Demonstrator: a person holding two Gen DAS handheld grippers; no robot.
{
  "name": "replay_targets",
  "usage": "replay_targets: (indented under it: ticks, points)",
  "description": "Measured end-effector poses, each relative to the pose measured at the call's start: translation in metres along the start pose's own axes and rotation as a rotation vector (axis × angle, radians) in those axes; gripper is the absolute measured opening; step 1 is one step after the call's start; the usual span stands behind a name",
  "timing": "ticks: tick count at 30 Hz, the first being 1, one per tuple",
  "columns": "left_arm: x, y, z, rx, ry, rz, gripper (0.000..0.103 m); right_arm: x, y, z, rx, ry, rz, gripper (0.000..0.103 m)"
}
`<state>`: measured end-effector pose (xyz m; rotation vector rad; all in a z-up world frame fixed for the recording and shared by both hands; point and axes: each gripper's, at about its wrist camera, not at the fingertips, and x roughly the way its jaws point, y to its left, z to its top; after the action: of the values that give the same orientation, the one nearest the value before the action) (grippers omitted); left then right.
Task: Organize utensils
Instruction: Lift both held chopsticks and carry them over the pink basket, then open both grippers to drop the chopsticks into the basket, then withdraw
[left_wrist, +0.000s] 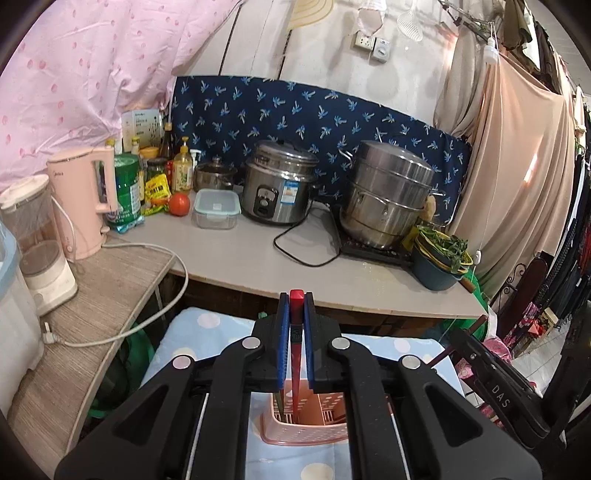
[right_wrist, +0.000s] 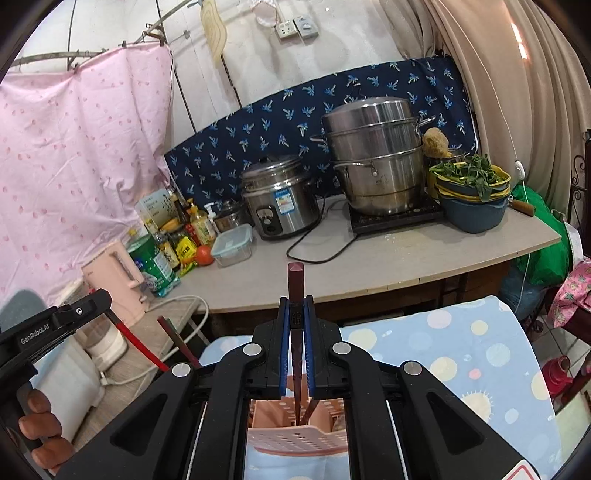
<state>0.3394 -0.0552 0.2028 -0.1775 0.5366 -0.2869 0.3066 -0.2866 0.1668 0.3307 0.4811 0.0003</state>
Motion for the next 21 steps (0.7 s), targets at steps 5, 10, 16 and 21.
replay_targets:
  ticks: [5, 10, 16, 21]
  points:
    - [0.004, 0.004, -0.009, 0.003, 0.024, 0.015, 0.010, 0.000, -0.003, -0.005, 0.019, 0.006, -0.003, 0.013]
    - [0.003, 0.008, -0.016, 0.001, 0.045, 0.030, 0.022, -0.011, 0.003, -0.010, 0.004, 0.004, 0.009, 0.013]
    - [-0.009, 0.007, -0.025, 0.011, 0.050, 0.042, 0.023, -0.026, 0.009, -0.018, -0.004, 0.009, 0.019, 0.013]
    - [-0.024, 0.004, -0.036, 0.036, 0.058, 0.054, 0.024, -0.047, 0.009, -0.031, -0.009, 0.017, 0.026, 0.013]
